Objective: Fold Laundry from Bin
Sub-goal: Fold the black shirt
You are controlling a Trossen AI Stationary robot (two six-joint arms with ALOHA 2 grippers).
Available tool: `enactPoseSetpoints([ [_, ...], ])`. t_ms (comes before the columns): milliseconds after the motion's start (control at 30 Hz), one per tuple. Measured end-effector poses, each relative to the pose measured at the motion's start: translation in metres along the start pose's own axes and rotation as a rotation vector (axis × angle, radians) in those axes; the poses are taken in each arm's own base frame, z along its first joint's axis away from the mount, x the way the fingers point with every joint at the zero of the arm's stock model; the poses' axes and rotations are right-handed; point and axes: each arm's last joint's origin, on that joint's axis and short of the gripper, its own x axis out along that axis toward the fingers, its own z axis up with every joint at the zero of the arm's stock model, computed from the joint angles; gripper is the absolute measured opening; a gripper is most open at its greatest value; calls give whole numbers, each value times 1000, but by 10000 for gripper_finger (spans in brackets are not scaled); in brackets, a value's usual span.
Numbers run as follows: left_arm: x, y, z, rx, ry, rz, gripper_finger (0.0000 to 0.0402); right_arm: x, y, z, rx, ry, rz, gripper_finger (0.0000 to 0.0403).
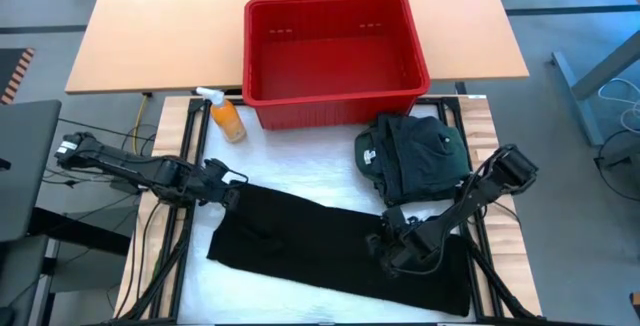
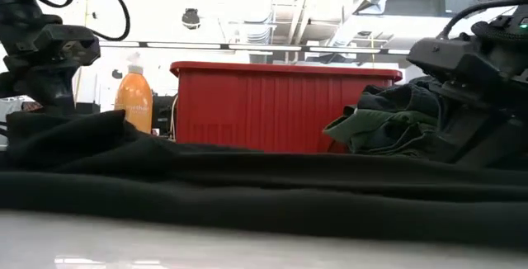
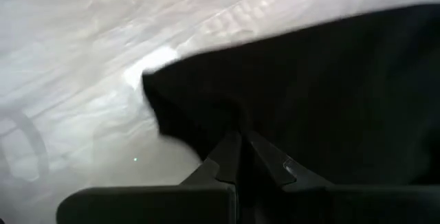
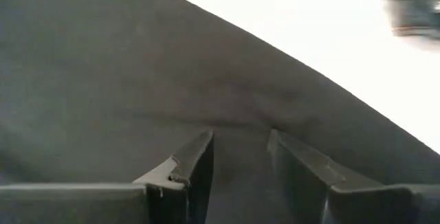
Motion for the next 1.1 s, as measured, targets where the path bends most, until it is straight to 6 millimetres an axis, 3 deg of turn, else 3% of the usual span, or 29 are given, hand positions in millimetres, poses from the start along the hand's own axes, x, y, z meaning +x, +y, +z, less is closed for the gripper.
enactPoseSetpoints([
  [333,6,-1,-1,-48,-2,55,6,-11,-4,10,18,50,-28,175],
  [767,4,5,13,-71,-92,107,103,-35,-6,25,-37,54,34,175],
  [1000,2,10,22,-61,-218,162,109,-36,-1,24,-12,59,80,175],
  [1100,3,-2,31,-16,-287,59,109,-36,0,24,4,58,84,175],
])
